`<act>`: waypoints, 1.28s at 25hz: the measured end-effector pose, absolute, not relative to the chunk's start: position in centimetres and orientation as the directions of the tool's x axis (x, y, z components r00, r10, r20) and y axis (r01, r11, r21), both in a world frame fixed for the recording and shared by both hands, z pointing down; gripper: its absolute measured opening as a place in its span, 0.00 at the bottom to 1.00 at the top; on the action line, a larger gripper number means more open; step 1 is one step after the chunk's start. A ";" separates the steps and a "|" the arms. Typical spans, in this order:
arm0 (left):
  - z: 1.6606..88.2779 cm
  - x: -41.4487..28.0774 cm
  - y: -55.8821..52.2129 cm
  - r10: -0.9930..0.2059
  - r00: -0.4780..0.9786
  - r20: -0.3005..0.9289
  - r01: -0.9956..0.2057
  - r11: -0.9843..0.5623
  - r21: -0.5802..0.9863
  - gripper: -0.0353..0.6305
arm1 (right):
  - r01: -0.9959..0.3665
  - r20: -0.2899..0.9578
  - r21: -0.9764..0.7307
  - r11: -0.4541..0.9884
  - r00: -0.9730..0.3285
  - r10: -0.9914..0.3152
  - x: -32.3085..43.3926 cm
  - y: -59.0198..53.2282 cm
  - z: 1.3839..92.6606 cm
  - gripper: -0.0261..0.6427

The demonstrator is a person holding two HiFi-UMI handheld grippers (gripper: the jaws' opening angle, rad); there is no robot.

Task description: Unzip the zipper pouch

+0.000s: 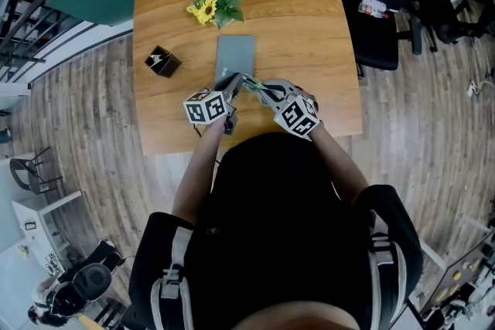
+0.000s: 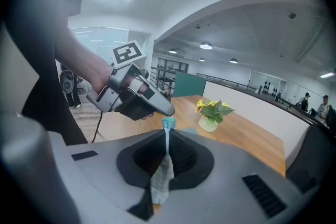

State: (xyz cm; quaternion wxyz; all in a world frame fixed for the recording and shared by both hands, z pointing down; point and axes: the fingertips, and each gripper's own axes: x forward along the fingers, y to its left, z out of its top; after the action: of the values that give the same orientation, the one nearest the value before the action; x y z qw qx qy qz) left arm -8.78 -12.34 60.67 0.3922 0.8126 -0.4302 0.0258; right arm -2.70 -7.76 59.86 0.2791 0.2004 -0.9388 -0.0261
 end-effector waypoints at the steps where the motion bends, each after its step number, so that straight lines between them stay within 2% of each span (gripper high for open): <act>1: 60.7 -8.8 -12.3 -0.679 0.629 0.379 -0.719 -0.322 0.615 0.08 | -0.362 0.513 0.162 0.918 -0.764 -0.391 -2.7 -7.7 59.9 0.06; 32: 61.8 -10.0 -12.7 -0.692 0.594 0.411 -0.751 -0.292 0.593 0.10 | -0.342 0.506 0.169 0.925 -0.775 -0.379 -2.7 -7.0 59.8 0.06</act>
State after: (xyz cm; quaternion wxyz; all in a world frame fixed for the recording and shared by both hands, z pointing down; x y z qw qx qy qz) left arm -10.05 -12.67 61.75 0.3901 0.8030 -0.4490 0.0377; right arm -2.70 -6.98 59.75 0.2756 0.1914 -0.9414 -0.0335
